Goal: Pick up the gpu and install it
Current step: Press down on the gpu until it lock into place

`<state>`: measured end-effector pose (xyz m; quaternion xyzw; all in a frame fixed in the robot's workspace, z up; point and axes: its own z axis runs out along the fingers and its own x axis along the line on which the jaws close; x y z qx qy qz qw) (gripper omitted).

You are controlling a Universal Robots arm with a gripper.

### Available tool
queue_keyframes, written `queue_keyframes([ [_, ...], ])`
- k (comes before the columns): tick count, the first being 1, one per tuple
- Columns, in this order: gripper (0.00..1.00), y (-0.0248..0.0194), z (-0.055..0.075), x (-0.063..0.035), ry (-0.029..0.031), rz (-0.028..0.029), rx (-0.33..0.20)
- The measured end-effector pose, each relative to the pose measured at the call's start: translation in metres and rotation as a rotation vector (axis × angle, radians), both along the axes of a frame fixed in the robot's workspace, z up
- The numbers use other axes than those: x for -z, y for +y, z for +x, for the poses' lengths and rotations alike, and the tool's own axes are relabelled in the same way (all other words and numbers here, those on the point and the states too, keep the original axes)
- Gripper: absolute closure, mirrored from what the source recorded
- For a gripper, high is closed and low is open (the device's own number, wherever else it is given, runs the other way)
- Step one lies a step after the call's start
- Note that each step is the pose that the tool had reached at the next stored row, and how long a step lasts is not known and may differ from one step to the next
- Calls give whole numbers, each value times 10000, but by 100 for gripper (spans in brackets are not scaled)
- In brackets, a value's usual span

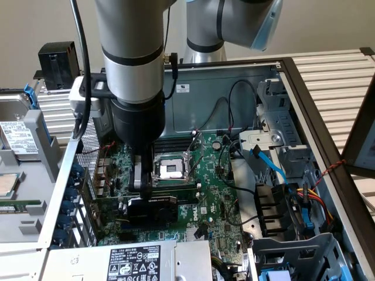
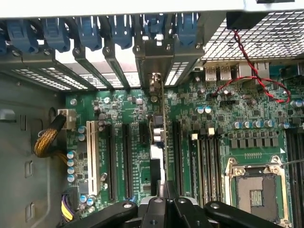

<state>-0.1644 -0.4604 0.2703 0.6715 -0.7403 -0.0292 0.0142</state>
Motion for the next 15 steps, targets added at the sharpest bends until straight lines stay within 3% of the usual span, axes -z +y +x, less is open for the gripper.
queue_keyframes([
  [3,89,0,-1,-94,72,-1,2],
  [8,89,0,9,-292,72,19,-67],
  [10,89,0,13,-307,37,49,-112],
  [15,89,-2,13,-308,36,50,-130],
])
